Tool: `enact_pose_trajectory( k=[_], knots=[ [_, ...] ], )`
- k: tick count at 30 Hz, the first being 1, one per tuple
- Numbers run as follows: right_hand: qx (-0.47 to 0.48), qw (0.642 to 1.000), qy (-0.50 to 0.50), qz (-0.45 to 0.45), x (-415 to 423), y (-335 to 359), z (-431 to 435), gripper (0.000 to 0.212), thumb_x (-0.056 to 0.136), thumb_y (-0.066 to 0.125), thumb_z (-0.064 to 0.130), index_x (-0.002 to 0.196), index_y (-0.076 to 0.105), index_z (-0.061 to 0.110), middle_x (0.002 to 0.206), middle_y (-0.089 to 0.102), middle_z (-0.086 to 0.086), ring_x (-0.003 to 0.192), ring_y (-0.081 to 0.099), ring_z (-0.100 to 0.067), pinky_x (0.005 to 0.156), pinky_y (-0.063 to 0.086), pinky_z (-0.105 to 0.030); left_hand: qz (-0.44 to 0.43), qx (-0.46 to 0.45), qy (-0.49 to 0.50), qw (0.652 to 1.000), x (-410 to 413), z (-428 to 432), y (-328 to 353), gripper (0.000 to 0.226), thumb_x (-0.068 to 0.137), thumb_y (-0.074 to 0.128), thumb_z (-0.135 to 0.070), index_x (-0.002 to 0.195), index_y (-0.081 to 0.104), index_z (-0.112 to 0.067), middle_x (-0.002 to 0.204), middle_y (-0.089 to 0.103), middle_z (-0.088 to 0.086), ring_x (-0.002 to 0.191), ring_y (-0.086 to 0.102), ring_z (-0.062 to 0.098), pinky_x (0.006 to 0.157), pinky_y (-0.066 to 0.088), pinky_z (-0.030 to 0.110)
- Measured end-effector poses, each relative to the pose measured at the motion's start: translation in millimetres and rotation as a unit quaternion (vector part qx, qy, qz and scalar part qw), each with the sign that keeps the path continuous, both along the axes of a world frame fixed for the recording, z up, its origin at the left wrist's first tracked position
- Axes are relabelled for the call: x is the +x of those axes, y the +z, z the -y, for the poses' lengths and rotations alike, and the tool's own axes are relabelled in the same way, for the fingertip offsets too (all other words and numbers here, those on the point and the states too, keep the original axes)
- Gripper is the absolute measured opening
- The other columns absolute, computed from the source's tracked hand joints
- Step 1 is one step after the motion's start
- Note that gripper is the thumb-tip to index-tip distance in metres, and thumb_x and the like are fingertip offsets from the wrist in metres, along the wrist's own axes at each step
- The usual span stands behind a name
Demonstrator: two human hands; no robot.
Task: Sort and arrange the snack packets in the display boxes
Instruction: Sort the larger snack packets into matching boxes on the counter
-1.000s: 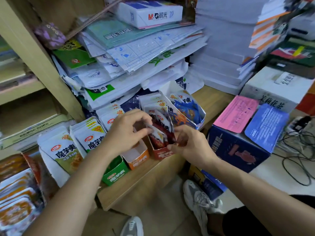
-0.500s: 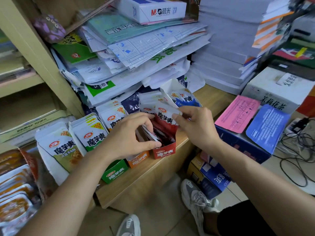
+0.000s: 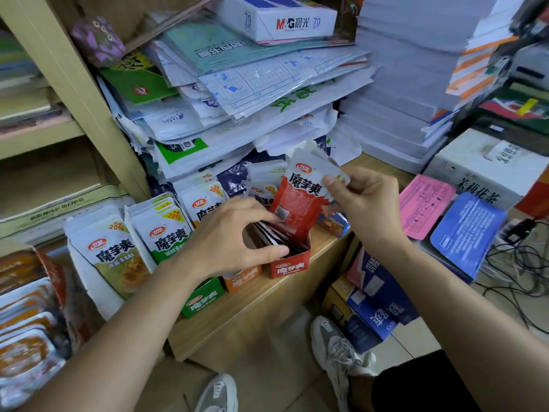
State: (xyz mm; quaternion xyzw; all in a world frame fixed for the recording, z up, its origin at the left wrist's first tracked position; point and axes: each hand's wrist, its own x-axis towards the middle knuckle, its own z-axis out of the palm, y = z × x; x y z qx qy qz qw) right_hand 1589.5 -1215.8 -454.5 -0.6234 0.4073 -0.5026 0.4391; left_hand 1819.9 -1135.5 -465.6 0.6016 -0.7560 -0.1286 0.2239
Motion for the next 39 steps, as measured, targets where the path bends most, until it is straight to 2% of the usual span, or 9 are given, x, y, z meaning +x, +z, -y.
enact_pose_trajectory(
  k=[2, 5, 11, 15, 21, 25, 30, 34, 39],
  knots=[
    [-0.017, 0.998, -0.013, -0.054, 3, -3, -1, 0.015, 0.092, 0.073, 0.016, 0.088, 0.074, 0.001, 0.076, 0.074, -0.012, 0.061, 0.073, -0.018, 0.058, 0.061, -0.043, -0.083, -0.025, 0.034, 0.996, -4, 0, 1, 0.062, 0.077, 0.055, -0.076, 0.119, 0.068, -0.033, 0.112, 0.064, -0.020, 0.108, 0.052, 0.002, 0.088, 0.043, 0.033],
    [-0.017, 0.998, 0.005, -0.068, 7, -4, -3, 0.014, 0.089, 0.077, 0.019, 0.082, 0.075, 0.006, 0.073, 0.073, -0.012, 0.060, 0.072, -0.017, 0.053, 0.057, -0.034, -0.146, -0.061, 0.098, 0.983, -16, 4, 5, 0.054, 0.078, 0.064, -0.064, 0.125, 0.063, -0.037, 0.117, 0.065, -0.025, 0.114, 0.054, 0.002, 0.097, 0.047, 0.036],
    [0.005, 0.987, 0.132, -0.090, 5, -7, -3, 0.019, 0.097, 0.064, 0.015, 0.107, 0.076, 0.005, 0.093, 0.078, -0.005, 0.083, 0.075, -0.016, 0.072, 0.060, -0.025, -0.154, -0.002, 0.125, 0.980, -34, 12, 7, 0.077, 0.065, 0.074, -0.074, 0.130, 0.063, -0.034, 0.118, 0.072, -0.015, 0.112, 0.064, 0.001, 0.100, 0.051, 0.037],
    [0.116, 0.972, 0.198, -0.044, 5, -5, 0, 0.035, 0.107, 0.046, 0.023, 0.115, 0.073, 0.002, 0.107, 0.077, -0.009, 0.103, 0.072, -0.020, 0.093, 0.057, -0.036, -0.213, -0.029, 0.168, 0.962, -37, 17, 13, 0.049, 0.072, 0.083, -0.057, 0.112, 0.074, -0.031, 0.093, 0.078, -0.014, 0.089, 0.070, -0.005, 0.080, 0.053, 0.023],
    [0.141, 0.945, 0.272, -0.112, 0, 1, 0, 0.037, 0.101, 0.045, 0.033, 0.111, 0.079, 0.020, 0.128, 0.069, 0.008, 0.126, 0.056, -0.001, 0.108, 0.042, -0.026, -0.250, -0.046, 0.213, 0.943, -36, 21, 18, 0.007, 0.079, 0.083, -0.034, 0.081, 0.076, -0.036, 0.074, 0.075, -0.016, 0.071, 0.071, -0.004, 0.068, 0.058, 0.024],
    [0.010, 0.967, 0.148, -0.208, 7, -14, 2, 0.021, 0.092, 0.070, 0.020, 0.113, 0.075, 0.018, 0.109, 0.072, 0.008, 0.103, 0.066, -0.003, 0.097, 0.054, -0.029, -0.251, -0.073, 0.233, 0.937, -37, 21, 16, 0.007, 0.084, 0.079, -0.018, 0.081, 0.081, -0.024, 0.076, 0.074, -0.016, 0.069, 0.070, -0.004, 0.069, 0.056, 0.021],
    [-0.052, 0.928, 0.135, -0.343, 12, -31, -1, 0.066, 0.080, 0.082, 0.022, 0.140, 0.054, 0.022, 0.129, 0.050, 0.001, 0.109, 0.055, -0.011, 0.091, 0.052, -0.028, -0.294, -0.124, 0.233, 0.918, -37, 15, 24, 0.020, 0.087, 0.077, -0.020, 0.077, 0.074, -0.037, 0.072, 0.071, -0.024, 0.072, 0.072, -0.002, 0.071, 0.055, 0.017],
    [-0.022, 0.936, 0.167, -0.309, 10, -28, -2, 0.078, 0.081, 0.082, 0.028, 0.149, 0.044, 0.022, 0.137, 0.045, 0.003, 0.122, 0.051, -0.013, 0.102, 0.050, -0.031, -0.340, -0.131, 0.245, 0.898, -32, 13, 29, 0.014, 0.084, 0.082, -0.028, 0.075, 0.074, -0.035, 0.071, 0.075, -0.016, 0.071, 0.073, 0.004, 0.069, 0.058, 0.025],
    [-0.057, 0.964, 0.108, -0.234, 16, -15, -5, 0.070, 0.080, 0.083, 0.037, 0.143, 0.054, 0.025, 0.124, 0.057, 0.011, 0.108, 0.059, -0.007, 0.087, 0.050, -0.014, -0.360, -0.103, 0.203, 0.905, -33, 12, 33, 0.017, 0.070, 0.085, -0.037, 0.072, 0.074, -0.024, 0.068, 0.073, -0.017, 0.065, 0.070, -0.001, 0.064, 0.051, 0.012]
  ],
)
